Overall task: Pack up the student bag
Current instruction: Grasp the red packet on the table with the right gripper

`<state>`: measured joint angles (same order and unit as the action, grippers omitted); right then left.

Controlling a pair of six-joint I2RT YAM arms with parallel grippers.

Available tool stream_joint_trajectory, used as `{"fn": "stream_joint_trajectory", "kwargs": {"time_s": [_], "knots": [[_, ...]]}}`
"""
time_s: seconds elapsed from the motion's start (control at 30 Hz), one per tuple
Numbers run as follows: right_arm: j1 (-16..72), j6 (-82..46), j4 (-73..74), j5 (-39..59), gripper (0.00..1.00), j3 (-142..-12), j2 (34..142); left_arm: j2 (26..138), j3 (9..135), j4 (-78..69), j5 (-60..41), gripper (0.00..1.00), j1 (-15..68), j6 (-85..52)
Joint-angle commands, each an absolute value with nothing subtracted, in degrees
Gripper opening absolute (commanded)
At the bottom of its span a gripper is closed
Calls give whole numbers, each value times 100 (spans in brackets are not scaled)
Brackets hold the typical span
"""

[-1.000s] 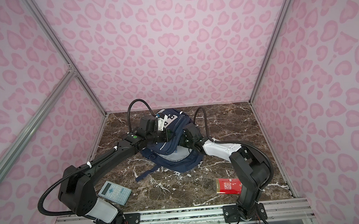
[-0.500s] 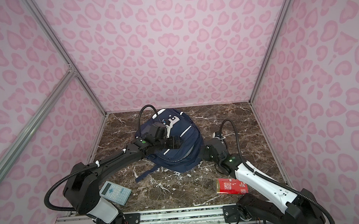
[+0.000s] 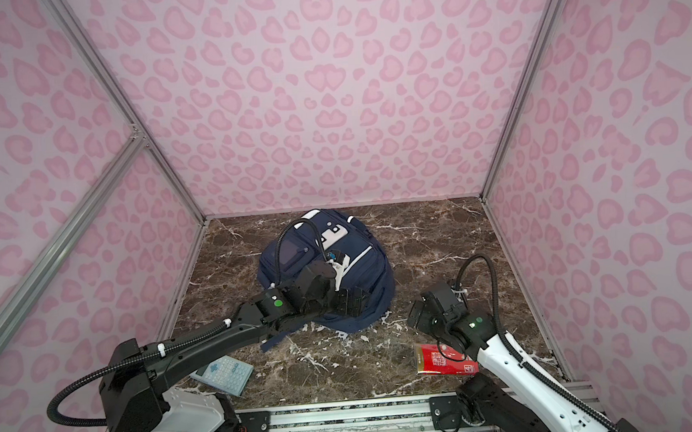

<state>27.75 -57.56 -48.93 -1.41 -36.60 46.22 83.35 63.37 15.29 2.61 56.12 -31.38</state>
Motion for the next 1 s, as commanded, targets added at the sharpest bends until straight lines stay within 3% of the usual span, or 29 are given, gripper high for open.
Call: {"fn": "stream_joint_trajectory", "kwargs": {"time_s": [0.0, 0.4, 0.5, 0.7, 0.97], "knots": [[2786, -6691, -5757, -372, 100, -3500, 4428, 8410, 6424, 1445, 351, 98, 5791, -3201], [2698, -8290, -5573, 894, 100, -2264, 4109, 8298, 6222, 1343, 447, 98, 5906, -3244], [2648, -8480, -5351, 731, 100, -2091, 3987, 8340, 6299, 1416, 540, 98, 5906, -3186], [2380, -7867, -5226, 432, 100, -2209, 4747, 8280, 6289, 1433, 494, 98, 5906, -3161], [2217, -6134, -4221, -21, 100, -2890, 6357, 8208, 6091, 1340, 519, 98, 5906, -3182]]}}
